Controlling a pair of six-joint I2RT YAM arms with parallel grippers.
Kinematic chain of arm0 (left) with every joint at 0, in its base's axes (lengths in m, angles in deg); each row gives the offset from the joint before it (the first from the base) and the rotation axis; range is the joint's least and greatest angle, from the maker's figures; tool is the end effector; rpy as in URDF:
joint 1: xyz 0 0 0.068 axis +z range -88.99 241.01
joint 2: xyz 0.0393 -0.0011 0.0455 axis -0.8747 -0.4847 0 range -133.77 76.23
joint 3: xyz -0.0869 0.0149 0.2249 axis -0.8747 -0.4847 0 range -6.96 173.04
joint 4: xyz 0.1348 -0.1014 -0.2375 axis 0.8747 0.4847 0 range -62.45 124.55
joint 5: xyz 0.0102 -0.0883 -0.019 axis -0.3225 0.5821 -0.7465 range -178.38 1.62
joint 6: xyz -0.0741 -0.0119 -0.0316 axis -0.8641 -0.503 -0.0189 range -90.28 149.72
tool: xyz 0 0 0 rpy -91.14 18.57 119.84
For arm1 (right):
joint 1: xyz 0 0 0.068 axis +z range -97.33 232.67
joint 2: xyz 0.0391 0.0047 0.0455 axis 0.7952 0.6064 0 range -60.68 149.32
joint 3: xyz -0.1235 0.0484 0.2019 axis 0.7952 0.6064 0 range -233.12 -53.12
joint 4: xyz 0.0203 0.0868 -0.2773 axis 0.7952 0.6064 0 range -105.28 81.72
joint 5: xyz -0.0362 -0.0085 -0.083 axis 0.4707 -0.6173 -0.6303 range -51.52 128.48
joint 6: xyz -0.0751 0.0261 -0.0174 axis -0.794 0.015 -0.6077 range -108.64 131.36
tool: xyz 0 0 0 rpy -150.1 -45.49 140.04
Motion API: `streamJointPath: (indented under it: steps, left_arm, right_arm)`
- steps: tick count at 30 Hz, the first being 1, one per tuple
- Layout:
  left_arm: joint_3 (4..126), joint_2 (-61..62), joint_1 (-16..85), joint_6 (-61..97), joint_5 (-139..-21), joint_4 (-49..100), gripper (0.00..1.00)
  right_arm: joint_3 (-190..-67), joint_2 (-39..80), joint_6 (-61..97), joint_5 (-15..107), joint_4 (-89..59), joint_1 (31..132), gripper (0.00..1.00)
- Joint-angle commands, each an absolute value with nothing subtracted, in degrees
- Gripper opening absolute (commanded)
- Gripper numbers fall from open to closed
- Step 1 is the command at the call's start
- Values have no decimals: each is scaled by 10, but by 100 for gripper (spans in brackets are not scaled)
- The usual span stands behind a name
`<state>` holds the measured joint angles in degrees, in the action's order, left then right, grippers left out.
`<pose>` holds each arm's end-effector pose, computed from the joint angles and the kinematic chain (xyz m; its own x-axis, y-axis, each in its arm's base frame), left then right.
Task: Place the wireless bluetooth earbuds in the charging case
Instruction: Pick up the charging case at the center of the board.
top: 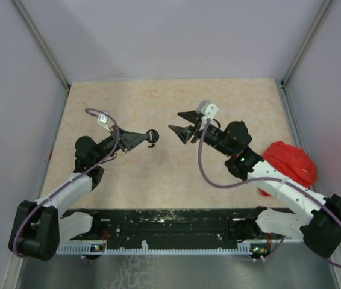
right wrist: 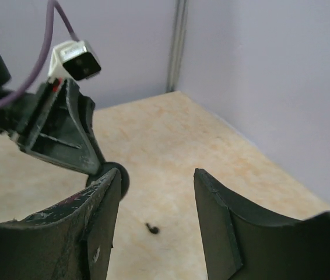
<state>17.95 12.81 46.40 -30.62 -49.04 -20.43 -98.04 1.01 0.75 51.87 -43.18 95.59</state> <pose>0.2761 -0.1183 0.2164 -0.6164 -0.5339 -0.5788 0.5343 0.2562 -0.8055 0.2323 0.2382 0.3226 0.2917 0.0266 -0.9561 -0.7886 0.5725 -0.2246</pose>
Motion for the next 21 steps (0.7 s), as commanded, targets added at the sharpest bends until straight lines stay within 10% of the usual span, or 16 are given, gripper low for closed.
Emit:
streamJointPath:
  steps: [1, 7, 21]
  left_arm:
    - [165, 129, 461, -309, -504, -354, 0]
    - [158, 131, 450, -308, -506, -421, 0]
    - [167, 106, 429, -333, -505, -495, 0]
  right_arm:
    - [-1051, 48, 313, 695, -380, 893, 53]
    - [-1102, 140, 483, 857, -449, 857, 81]
    - [-1114, 206, 535, 920, -554, 859, 61]
